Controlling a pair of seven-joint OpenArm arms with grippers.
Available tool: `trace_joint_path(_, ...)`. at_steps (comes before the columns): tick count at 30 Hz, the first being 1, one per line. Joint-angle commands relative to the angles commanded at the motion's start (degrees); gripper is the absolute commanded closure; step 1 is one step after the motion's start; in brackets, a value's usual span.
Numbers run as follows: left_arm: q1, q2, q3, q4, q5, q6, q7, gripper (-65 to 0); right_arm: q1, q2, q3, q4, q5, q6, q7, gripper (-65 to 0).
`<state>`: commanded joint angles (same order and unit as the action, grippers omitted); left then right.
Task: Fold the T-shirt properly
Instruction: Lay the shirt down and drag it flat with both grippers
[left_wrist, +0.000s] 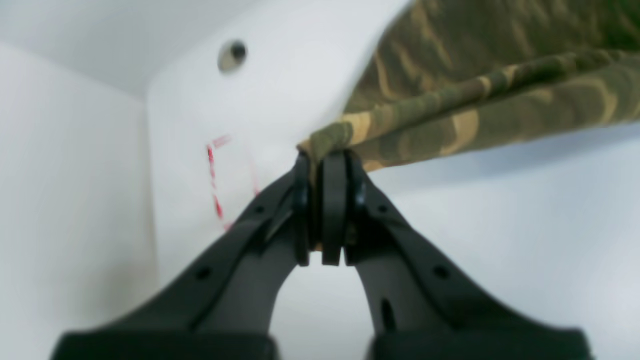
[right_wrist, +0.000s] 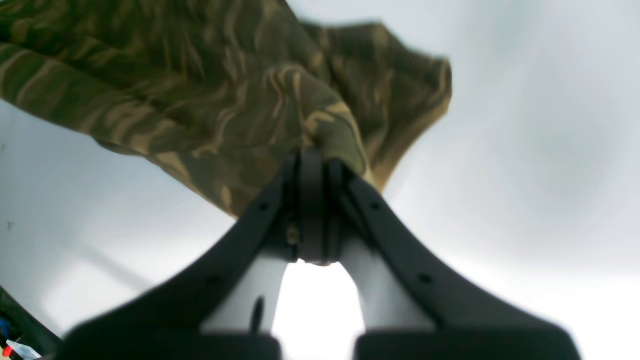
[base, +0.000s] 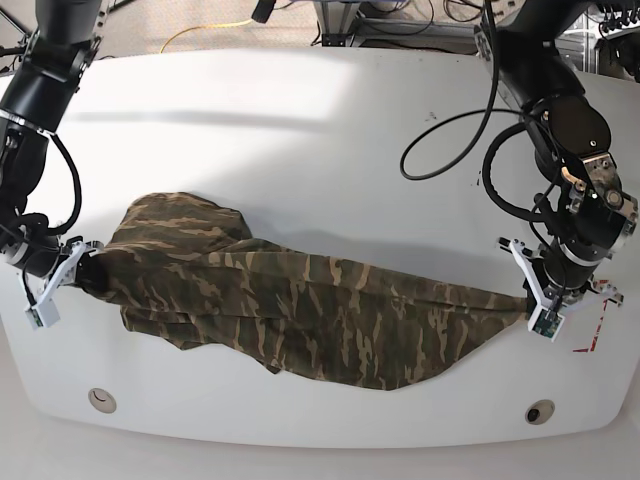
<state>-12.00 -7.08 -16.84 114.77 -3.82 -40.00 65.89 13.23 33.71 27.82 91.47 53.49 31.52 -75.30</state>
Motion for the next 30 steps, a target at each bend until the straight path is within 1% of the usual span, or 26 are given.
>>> trace_joint_path(2, 3.3, -0.1, 0.0, 0.0, 0.0, 0.0, -0.1, 0.0, -2.8, -0.8, 1.2, 0.9, 0.0, 0.00, 0.0, 0.0)
trace_joint_path(6, 10.0, 0.1, -0.1, 0.4, 0.0, 0.0, 0.1, 0.0, -7.8, -1.0, 2.2, 2.4, 0.0, 0.00, 0.0, 0.0)
trace_joint_path(7, 12.1, 0.1, -0.5, 0.4, 0.0, 0.0, 0.1, 0.0, -9.9, -1.0, 3.6, 2.9, 0.0, 0.00, 0.0, 0.0)
trace_joint_path(8, 13.7, 0.1, -1.2, 0.4, 0.0, 0.0, 0.1, 0.0, -11.6, -1.1, 5.0, 3.3, 0.0, 0.00, 0.0, 0.0)
trace_joint_path(11, 18.9, 0.1, -4.1, 0.4, 0.0, 0.0, 0.0, 0.0, -15.4, -3.5, 7.9, 3.6, 0.0, 0.00, 0.0, 0.0)
trace_joint_path(15, 25.5, 0.1, -8.3, 0.4, 0.1, 0.0, -0.1, 0.0, -21.6, -4.4, 11.5, 3.6, 0.3, 0.00, 0.0, 0.0)
trace_joint_path(16, 26.8, 0.1, -9.0, 0.4, 0.1, 0.0, -0.1, 0.0, -23.0, -5.1, 12.2, 3.6, 1.0, 0.00, 0.0, 0.0)
trace_joint_path(20, 30.5, -0.2, -10.5, 0.2, 0.4, 0.0, -0.6, 0.0, -27.5, -6.7, 14.7, 3.6, 4.0, -0.26, 0.0, 0.0)
trace_joint_path(22, 31.6, -0.4, -10.0, 0.1, 0.4, 0.0, -2.0, 0.0, -28.4, -7.1, 14.5, 3.6, 4.4, -0.44, 0.0, 0.0)
trace_joint_path(24, 33.1, -1.4, -9.1, 0.1, 0.4, 0.0, -2.8, 0.0, -29.4, -8.5, 14.8, 3.6, 4.3, -0.44, 0.0, 0.0)
trace_joint_path(30, 33.5, -1.8, -9.1, 0.1, 0.4, 0.0, -2.5, 0.0, -30.8, -9.1, 14.9, 3.6, 4.1, -0.62, 0.1, 0.0)
